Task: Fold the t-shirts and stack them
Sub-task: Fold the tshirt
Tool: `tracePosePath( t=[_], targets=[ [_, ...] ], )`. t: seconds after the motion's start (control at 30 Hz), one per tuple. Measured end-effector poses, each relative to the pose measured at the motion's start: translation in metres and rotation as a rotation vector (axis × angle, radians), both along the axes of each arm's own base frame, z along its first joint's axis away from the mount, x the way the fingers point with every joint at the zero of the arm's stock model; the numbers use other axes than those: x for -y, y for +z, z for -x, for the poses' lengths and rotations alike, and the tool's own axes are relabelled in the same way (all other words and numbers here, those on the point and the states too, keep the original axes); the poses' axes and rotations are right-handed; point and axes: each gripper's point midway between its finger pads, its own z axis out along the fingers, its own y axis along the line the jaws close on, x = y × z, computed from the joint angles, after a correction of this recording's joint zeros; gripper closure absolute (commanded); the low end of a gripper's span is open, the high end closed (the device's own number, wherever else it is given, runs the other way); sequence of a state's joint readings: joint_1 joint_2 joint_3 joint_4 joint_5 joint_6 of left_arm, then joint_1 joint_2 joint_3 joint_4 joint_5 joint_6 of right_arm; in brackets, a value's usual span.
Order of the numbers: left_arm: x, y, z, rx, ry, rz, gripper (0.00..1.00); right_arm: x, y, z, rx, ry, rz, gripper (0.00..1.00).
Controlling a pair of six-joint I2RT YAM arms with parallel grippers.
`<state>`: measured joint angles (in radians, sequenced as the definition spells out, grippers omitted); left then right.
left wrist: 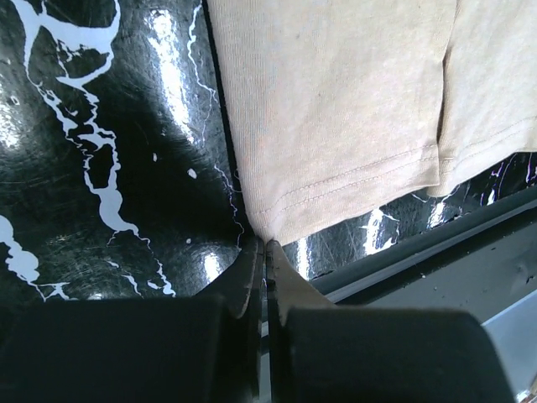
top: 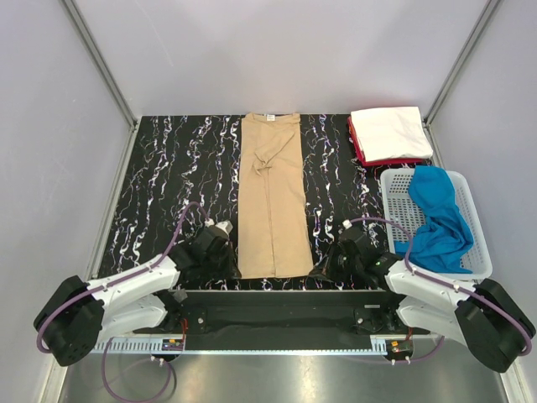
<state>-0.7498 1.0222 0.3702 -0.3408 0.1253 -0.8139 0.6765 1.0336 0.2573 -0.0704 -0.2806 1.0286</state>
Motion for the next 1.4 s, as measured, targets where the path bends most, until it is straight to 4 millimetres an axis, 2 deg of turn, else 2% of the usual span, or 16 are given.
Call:
tracePosePath(
  t=[0.13,0.17,0.3,0.5,0.57,0.67,0.73,0.77,0.9,1.0,1.2,1.3,1.4],
  targets=[
    [-0.001,0.0,0.0,0.0,0.001,-0.005,1.0,-0.002,0.005,-0.001,0.012,-0.011,-0.014,0.99],
    [-0.002,0.0,0.0,0.001,0.003,-0.008,1.0,-0.002,0.006,-0.001,0.014,-0.011,-0.017,0.85],
    [-0.004,0.0,0.0,0.0,0.008,-0.021,1.0,0.0,0.006,0.002,0.007,-0.007,-0.006,0.6],
    [-0.006,0.0,0.001,-0.001,0.012,-0.029,1.0,0.008,0.013,-0.001,0.022,-0.005,0.059,0.53],
    [-0.007,0.0,0.001,-0.003,0.013,-0.034,0.94,0.007,0.018,-0.005,0.038,0.001,0.067,0.53],
    [-0.009,-0.001,0.002,-0.004,0.011,-0.041,0.77,0.007,0.018,-0.01,0.048,0.008,0.094,0.53],
    [-0.009,0.0,0.002,-0.006,0.011,-0.043,0.7,0.007,0.015,-0.011,0.047,0.019,0.112,0.53],
    [-0.009,0.001,0.002,-0.005,0.011,-0.043,0.64,0.007,0.013,-0.012,0.044,0.024,0.121,0.53],
    [-0.008,0.003,0.002,-0.004,0.011,-0.041,0.6,0.006,0.003,-0.013,0.022,0.044,0.153,0.55],
    [-0.009,0.003,0.001,-0.003,0.012,-0.042,0.58,0.005,-0.003,-0.012,0.007,0.056,0.161,0.59],
    [-0.008,0.003,0.001,-0.001,0.012,-0.04,0.6,0.001,-0.004,-0.016,0.026,0.062,0.145,0.7],
    [-0.006,0.002,-0.001,0.001,0.008,-0.038,0.68,0.001,-0.005,-0.016,0.032,0.062,0.139,0.73],
    [-0.004,0.0,-0.002,-0.003,0.001,-0.038,0.83,0.0,-0.004,-0.016,0.039,0.065,0.129,0.84]
  ],
)
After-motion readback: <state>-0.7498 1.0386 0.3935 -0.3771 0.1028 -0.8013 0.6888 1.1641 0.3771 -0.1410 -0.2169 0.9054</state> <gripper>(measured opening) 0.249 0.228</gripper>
